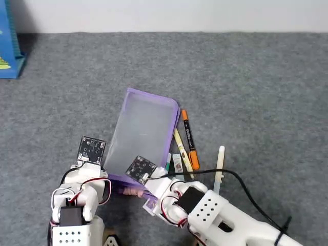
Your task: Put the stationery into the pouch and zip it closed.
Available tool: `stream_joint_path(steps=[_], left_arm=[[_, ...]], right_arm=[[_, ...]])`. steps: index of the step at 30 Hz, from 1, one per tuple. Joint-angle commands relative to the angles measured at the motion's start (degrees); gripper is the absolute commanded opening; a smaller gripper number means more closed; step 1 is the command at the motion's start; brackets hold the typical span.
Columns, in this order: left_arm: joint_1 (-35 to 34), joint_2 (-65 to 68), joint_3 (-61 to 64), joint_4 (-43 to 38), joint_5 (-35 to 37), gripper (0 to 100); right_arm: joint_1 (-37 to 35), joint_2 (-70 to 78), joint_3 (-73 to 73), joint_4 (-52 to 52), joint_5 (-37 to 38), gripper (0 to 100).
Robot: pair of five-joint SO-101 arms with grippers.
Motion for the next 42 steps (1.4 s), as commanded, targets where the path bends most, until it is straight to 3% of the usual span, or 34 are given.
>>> stream_joint_path(steps=[1,7,23,37,42], left_arm=[[0.1,-0.6,-0.7,0.3,-0.4,1],[0.1,-0.6,-0.7,0.3,-0.4,1],[0.1,-0.6,-0.7,0.3,-0.4,1],[0.1,-0.6,-0.7,0.3,-0.4,1],[0.1,-0.6,-0.7,0.3,-0.4,1]], right_arm=[[2.0,-0.3,-0.1,0.5,3.5,1.0],[10.1,-0.5,-4.7,3.2,4.9,0.9],[32.7,-0.5,-29.6,24.9,18.4,0.9],[54.4,-0.5,-30.2,30.4,36.6,1.0],[57.8,-0.5,-30.2,39.4,44.7,14.7]])
